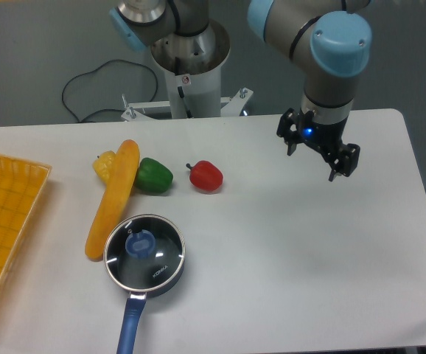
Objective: Open the lid
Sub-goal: 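Move the gripper over the glass lid's blue knob on the saucepan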
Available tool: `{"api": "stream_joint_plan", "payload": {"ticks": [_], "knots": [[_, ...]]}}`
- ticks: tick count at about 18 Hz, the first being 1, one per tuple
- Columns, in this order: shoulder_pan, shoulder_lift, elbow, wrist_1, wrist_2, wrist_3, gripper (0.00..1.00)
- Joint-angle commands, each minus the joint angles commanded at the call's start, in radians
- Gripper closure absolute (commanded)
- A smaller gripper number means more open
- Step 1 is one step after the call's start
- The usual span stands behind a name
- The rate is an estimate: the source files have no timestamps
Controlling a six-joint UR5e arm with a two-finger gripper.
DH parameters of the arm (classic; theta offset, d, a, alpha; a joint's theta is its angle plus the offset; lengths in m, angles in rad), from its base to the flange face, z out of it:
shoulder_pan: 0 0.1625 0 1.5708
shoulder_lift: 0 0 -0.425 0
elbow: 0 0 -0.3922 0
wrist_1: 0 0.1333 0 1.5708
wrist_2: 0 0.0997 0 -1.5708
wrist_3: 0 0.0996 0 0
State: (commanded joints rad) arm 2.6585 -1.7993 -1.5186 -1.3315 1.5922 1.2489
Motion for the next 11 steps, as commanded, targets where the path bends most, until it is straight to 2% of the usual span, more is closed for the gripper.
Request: {"api": "stream_joint_plan", "payload": {"ticks": [6,9,11], "knots": [[-0.018,0.003,-0.014,-0.003,0.011,-0.012,0.00],[-0.037,0.003,-0.018,-0.003,0.011,-0.075,0.00],[-0.043,0.015,-0.053,0.008,0.011,-0.114,0.00]]}}
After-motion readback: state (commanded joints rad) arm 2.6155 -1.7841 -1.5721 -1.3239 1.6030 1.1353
